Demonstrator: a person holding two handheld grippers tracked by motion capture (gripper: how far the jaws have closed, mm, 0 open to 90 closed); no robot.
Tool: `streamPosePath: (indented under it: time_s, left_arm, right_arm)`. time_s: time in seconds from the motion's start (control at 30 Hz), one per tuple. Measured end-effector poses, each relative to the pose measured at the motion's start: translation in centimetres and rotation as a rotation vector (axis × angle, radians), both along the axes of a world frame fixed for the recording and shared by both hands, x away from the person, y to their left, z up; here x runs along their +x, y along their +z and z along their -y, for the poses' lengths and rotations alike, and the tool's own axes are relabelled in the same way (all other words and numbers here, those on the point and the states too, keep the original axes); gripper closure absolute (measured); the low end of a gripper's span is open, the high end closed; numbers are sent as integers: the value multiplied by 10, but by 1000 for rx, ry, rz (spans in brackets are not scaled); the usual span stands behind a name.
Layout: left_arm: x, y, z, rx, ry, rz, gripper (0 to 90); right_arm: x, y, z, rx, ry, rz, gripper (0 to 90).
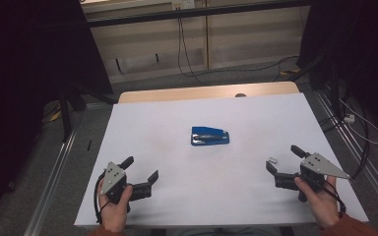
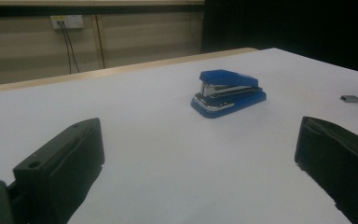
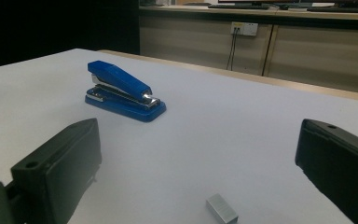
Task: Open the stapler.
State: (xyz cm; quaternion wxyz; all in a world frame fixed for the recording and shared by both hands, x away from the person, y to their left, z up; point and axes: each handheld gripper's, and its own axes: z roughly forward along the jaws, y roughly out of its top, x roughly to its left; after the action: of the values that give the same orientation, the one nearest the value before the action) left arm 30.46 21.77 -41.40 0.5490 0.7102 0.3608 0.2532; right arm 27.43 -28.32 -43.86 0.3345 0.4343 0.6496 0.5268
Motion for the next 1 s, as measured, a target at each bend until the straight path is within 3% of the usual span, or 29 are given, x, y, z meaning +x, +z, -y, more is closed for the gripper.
streamPosePath:
  time_s: [0.63,1.0]
  left_arm:
    - [0,-2,0,12,13,-17,14]
    - [9,-3,7,29,-1,-31,15]
  right_arm:
    - [5,-2,-4,20,24,-11,0]
    - [10,-5,-10,-8,53,-29,0]
